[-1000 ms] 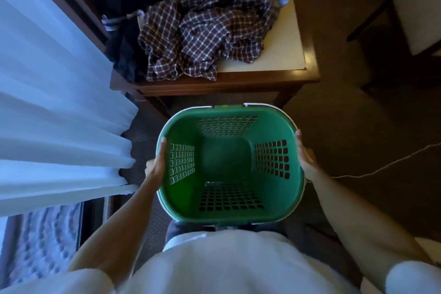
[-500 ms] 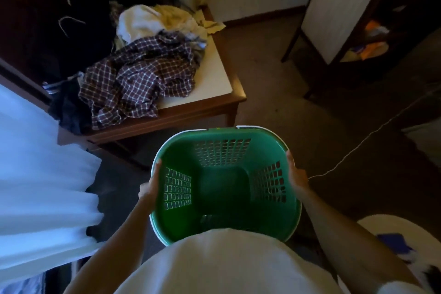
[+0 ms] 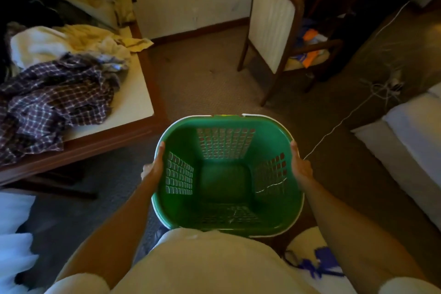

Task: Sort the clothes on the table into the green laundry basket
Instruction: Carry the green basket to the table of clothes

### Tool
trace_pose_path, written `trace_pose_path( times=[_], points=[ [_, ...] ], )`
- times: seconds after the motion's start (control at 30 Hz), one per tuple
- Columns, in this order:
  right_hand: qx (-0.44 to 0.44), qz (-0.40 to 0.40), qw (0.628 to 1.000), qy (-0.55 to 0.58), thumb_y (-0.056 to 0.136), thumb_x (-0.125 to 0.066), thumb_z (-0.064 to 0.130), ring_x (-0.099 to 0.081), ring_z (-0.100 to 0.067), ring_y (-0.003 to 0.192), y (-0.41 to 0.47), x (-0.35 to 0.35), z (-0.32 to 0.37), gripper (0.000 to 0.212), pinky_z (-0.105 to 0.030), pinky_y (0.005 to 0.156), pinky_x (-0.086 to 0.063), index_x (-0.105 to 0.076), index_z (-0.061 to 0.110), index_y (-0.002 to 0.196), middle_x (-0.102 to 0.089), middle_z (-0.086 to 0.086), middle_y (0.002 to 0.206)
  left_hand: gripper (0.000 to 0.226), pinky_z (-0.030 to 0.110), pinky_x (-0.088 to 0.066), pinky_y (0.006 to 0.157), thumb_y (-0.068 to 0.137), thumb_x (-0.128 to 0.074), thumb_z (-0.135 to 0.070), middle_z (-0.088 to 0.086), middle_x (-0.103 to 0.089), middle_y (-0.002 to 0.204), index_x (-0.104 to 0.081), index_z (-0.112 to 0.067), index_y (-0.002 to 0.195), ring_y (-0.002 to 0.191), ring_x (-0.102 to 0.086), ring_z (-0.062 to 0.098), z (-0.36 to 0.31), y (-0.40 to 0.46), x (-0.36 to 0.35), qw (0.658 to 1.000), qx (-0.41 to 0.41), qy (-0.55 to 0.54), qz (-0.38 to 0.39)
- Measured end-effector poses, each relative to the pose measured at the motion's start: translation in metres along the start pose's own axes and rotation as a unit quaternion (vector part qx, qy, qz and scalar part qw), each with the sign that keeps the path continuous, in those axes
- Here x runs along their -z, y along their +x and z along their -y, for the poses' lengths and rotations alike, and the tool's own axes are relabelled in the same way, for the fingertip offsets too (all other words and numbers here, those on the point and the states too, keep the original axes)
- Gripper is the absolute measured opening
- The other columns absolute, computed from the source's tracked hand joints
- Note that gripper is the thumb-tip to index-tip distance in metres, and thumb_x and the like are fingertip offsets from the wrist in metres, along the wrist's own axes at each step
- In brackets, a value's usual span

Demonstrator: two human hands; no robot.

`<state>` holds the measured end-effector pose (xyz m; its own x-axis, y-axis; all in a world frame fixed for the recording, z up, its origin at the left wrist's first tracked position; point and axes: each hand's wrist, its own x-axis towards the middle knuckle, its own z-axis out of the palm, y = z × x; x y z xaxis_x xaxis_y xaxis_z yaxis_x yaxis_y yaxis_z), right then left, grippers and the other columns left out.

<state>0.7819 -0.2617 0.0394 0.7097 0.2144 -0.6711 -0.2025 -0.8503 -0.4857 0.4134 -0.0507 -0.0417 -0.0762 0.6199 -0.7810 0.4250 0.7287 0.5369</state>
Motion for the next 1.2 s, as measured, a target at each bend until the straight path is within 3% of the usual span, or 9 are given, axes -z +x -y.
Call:
trace_pose_path(
  times=[0.07, 0.27, 0.37, 0.5, 0.57, 0.87, 0.93, 1.03, 1.2],
  points=[
    [0.017, -0.006, 1.0, -0.005, 0.079, -0.025, 0.091, -0.062, -0.037, 0.107, 0.021, 0.016, 0.023, 0.106, -0.053, 0.094, -0.052, -0.053, 0.003, 0.132, -0.06, -0.023, 0.125, 0.125, 0.058, -0.057, 0.089, 0.042, -0.046, -0.109, 0.019, -0.068, 0.116, -0.059, -0.011, 0.118, 0.098, -0.07, 0.038, -0.011, 0.024, -0.023, 1.0, 0.002, -0.021, 0.015],
    [0.048, 0.003, 0.999, 0.004, 0.084, -0.029, 0.086, -0.056, -0.04, 0.121, 0.075, 0.03, 0.092, 0.101, -0.053, 0.1, -0.045, -0.048, 0.003, 0.138, -0.055, -0.024, 0.134, 0.152, 0.062, -0.054, 0.091, 0.029, -0.059, -0.105, 0.022, -0.061, 0.13, -0.047, -0.008, 0.145, 0.108, -0.066, 0.043, -0.062, 0.046, -0.069, 0.995, 0.032, -0.089, 0.005],
    [0.038, -0.007, 0.999, 0.012, 0.08, -0.033, 0.089, -0.053, -0.042, 0.126, 0.117, 0.031, 0.144, 0.108, -0.054, 0.101, -0.044, -0.04, 0.002, 0.145, -0.051, -0.025, 0.14, 0.157, 0.064, -0.053, 0.092, 0.025, -0.056, -0.108, 0.024, -0.06, 0.13, -0.046, -0.008, 0.146, 0.109, -0.065, 0.045, -0.113, 0.08, -0.095, 0.994, 0.05, -0.095, 0.007],
    [0.006, -0.018, 0.999, 0.027, 0.079, -0.039, 0.088, -0.051, -0.043, 0.128, 0.165, 0.025, 0.228, 0.11, -0.053, 0.104, -0.044, -0.037, 0.003, 0.148, -0.047, -0.025, 0.145, 0.149, 0.063, -0.051, 0.097, 0.04, -0.053, -0.106, 0.028, -0.052, 0.14, -0.039, -0.006, 0.15, 0.12, -0.059, 0.047, -0.208, 0.099, -0.115, 0.996, 0.041, -0.077, 0.022],
    [0.008, -0.021, 0.999, 0.047, 0.079, -0.042, 0.088, -0.049, -0.043, 0.131, 0.183, 0.023, 0.282, 0.11, -0.051, 0.105, -0.042, -0.036, 0.004, 0.15, -0.045, -0.024, 0.148, 0.157, 0.062, -0.052, 0.096, 0.028, -0.051, -0.108, 0.027, -0.055, 0.137, -0.042, -0.007, 0.148, 0.117, -0.061, 0.046, -0.259, 0.123, -0.118, 0.995, 0.036, -0.085, 0.038],
    [0.104, 0.016, 0.993, 0.061, 0.083, -0.045, 0.083, -0.047, -0.041, 0.133, 0.255, -0.026, 0.49, 0.108, -0.045, 0.108, -0.04, -0.036, -0.002, 0.149, -0.045, -0.025, 0.149, 0.157, 0.057, -0.051, 0.101, 0.027, -0.039, -0.113, 0.023, -0.058, 0.134, -0.047, -0.007, 0.143, 0.116, -0.061, 0.042, -0.418, 0.235, -0.094, 0.993, 0.022, -0.103, -0.044],
    [0.123, 0.032, 0.99, 0.058, 0.084, -0.046, 0.082, -0.055, -0.039, 0.124, 0.275, -0.045, 0.546, 0.101, -0.045, 0.101, -0.046, -0.044, 0.001, 0.144, -0.055, -0.022, 0.139, 0.154, 0.056, -0.049, 0.104, 0.034, -0.037, -0.112, 0.024, -0.056, 0.136, -0.045, -0.004, 0.143, 0.119, -0.06, 0.042, -0.465, 0.238, -0.09, 0.989, 0.01, -0.123, -0.075],
    [0.132, 0.037, 0.989, 0.06, 0.072, -0.041, 0.093, -0.063, -0.035, 0.111, 0.32, -0.073, 0.622, 0.11, -0.042, 0.089, -0.053, -0.053, 0.005, 0.136, -0.063, -0.018, 0.127, 0.127, 0.051, -0.045, 0.108, 0.069, -0.035, -0.099, 0.027, -0.053, 0.141, -0.044, 0.003, 0.144, 0.126, -0.055, 0.043, -0.545, 0.256, -0.091, 0.986, -0.033, -0.122, -0.105],
    [0.139, 0.05, 0.987, 0.062, 0.076, -0.039, 0.091, -0.06, -0.039, 0.118, 0.429, -0.133, 0.738, 0.108, -0.055, 0.103, -0.049, -0.051, 0.004, 0.139, -0.06, -0.02, 0.134, 0.115, 0.047, -0.039, 0.11, 0.081, -0.031, -0.091, 0.028, -0.05, 0.145, -0.047, 0.005, 0.143, 0.132, -0.051, 0.042, -0.664, 0.351, -0.102, 0.983, -0.043, -0.083, -0.16]
  ],
)
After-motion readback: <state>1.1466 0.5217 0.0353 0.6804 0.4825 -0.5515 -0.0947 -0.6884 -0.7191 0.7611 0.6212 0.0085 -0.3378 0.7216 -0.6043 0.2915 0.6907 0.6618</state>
